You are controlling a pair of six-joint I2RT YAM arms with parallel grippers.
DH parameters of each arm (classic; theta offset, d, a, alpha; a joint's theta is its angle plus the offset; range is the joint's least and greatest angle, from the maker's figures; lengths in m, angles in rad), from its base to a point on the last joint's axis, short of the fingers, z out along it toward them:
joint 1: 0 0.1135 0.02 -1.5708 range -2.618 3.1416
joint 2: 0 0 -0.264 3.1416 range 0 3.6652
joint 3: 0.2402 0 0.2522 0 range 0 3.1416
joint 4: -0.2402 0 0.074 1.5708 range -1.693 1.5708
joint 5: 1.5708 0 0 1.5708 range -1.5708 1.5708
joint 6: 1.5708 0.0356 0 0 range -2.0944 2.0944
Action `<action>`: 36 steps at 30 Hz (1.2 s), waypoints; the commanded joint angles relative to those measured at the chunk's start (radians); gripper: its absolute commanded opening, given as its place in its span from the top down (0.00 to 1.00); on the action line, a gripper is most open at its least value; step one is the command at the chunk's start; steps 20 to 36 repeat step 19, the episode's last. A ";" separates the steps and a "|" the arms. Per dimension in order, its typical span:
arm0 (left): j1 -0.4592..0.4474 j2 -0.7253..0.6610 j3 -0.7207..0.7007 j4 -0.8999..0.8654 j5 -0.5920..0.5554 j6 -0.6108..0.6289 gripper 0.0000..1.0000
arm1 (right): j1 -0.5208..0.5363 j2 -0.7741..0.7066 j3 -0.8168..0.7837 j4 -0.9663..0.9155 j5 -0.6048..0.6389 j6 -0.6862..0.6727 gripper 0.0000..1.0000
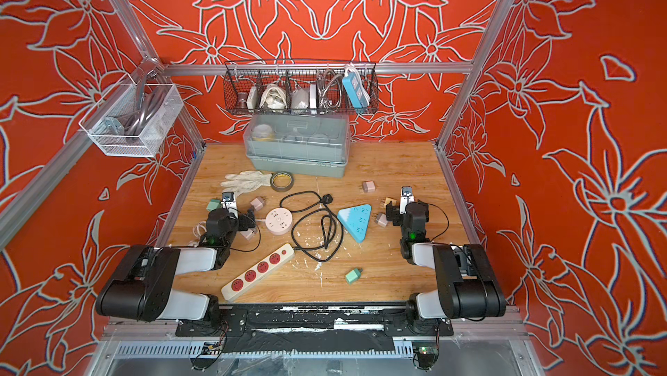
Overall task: Pull the plug off the socket
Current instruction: Reset both arms
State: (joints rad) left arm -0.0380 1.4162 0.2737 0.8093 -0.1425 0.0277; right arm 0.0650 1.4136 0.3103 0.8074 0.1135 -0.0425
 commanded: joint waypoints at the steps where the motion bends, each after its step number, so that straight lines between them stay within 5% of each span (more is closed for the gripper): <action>1: 0.010 -0.009 0.021 -0.006 0.018 -0.015 0.01 | -0.005 -0.003 0.011 -0.009 -0.007 0.014 0.00; 36: 0.011 -0.011 0.022 -0.012 0.020 -0.017 0.01 | -0.004 -0.001 0.013 -0.011 -0.009 0.015 0.00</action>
